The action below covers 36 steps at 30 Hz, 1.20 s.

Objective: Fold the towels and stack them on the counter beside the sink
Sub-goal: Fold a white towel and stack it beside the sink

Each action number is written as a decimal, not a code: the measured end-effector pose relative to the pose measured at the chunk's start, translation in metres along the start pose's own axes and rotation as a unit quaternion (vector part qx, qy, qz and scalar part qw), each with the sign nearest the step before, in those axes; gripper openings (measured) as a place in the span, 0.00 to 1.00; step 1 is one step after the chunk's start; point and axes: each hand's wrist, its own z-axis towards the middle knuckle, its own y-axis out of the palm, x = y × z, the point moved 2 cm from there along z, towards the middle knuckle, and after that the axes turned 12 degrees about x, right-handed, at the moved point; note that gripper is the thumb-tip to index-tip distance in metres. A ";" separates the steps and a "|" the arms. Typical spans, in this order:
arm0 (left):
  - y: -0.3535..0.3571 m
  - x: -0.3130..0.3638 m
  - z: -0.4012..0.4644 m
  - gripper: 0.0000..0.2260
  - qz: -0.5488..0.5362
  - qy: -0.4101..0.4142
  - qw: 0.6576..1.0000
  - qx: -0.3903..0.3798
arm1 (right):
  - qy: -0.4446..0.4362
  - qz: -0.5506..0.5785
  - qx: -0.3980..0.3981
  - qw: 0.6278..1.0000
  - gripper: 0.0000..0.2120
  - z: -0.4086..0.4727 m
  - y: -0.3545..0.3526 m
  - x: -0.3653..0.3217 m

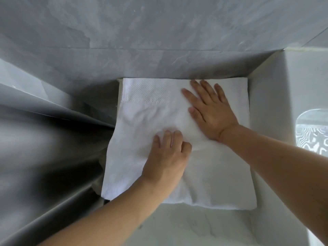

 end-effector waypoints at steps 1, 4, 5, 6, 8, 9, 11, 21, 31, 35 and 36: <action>0.000 -0.001 0.003 0.19 -0.004 0.012 1.000 -0.003 | -0.001 0.000 -0.002 1.000 0.26 0.000 -0.001 0.000; 0.005 -0.008 0.011 0.15 -0.114 -0.001 0.992 -0.059 | -0.001 0.006 -0.003 1.000 0.27 0.000 -0.001 -0.001; 0.004 -0.012 0.014 0.11 -0.155 -0.019 0.984 -0.085 | -0.001 0.008 -0.003 1.000 0.27 0.000 -0.001 -0.001; 0.003 -0.018 0.016 0.07 -0.196 -0.032 0.973 -0.122 | 0.000 0.010 -0.003 1.000 0.27 0.000 -0.001 0.000; -0.001 -0.033 0.022 0.12 -0.272 -0.055 0.940 -0.198 | 0.001 0.013 0.002 1.000 0.27 0.000 -0.002 -0.001; -0.004 -0.041 0.029 0.14 -0.294 -0.072 0.934 -0.188 | 0.002 0.014 0.004 1.000 0.27 0.000 -0.003 -0.001; -0.015 -0.055 0.046 0.12 -0.281 -0.073 0.957 0.028 | 0.006 0.015 0.002 1.000 0.27 0.000 -0.003 -0.001; 0.055 -0.096 0.058 0.32 -0.055 -0.098 0.983 0.145 | 0.014 0.029 0.014 0.999 0.28 -0.001 0.000 0.002; 0.057 -0.096 0.061 0.35 -0.028 -0.113 0.985 0.129 | 0.281 0.002 0.022 0.960 0.33 -0.061 -0.001 -0.016; 0.060 -0.095 0.061 0.34 -0.028 -0.117 0.981 0.149 | 0.250 -0.009 0.033 0.968 0.34 -0.070 -0.001 -0.010; 0.059 -0.095 0.060 0.33 -0.032 -0.119 0.981 0.151 | 0.252 -0.010 0.038 0.967 0.34 -0.069 0.000 -0.009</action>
